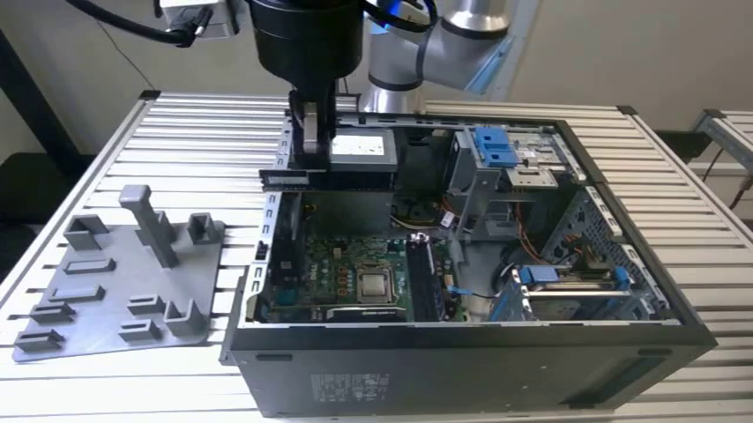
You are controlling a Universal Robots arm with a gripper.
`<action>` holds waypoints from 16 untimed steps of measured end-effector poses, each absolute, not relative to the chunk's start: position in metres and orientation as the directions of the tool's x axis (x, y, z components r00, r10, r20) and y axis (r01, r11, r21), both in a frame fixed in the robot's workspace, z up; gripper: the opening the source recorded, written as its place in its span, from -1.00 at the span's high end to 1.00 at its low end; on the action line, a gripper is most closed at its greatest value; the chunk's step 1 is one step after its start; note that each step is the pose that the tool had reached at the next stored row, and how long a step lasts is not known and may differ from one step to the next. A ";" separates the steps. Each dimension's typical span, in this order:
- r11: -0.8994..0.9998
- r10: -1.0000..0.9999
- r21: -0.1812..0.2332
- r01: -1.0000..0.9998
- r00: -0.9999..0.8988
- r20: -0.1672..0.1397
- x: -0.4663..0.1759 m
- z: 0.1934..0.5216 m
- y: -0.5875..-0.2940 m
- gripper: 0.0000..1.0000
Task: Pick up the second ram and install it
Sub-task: 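Pick up the second ram and move it above second insertion slot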
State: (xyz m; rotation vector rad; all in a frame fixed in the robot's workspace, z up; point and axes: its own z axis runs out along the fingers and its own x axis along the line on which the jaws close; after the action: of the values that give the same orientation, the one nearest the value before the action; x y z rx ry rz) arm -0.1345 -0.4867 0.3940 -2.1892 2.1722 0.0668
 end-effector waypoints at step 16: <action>-0.005 -0.997 -0.009 -1.000 0.005 -0.071 -0.096 0.394 -0.486 0.72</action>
State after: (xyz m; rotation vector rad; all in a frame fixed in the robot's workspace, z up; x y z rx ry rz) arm -0.0959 -0.4857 0.3940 -2.1869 2.1758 0.0680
